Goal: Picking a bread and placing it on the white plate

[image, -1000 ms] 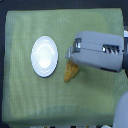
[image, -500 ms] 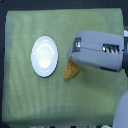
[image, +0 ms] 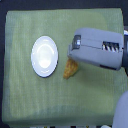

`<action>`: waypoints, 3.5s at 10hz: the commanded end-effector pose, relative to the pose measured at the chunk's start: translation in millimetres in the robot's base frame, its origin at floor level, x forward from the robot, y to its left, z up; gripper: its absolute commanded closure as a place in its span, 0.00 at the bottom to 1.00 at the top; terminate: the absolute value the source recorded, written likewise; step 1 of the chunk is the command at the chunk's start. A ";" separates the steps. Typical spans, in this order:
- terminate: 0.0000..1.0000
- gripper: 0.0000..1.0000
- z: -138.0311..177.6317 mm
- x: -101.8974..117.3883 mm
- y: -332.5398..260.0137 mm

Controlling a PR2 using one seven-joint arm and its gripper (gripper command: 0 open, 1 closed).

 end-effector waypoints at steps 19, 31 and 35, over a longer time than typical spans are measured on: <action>0.00 1.00 62.4 51.3 208.6; 0.00 0.00 61.9 41.8 203.2; 0.00 0.00 64.3 35.8 205.1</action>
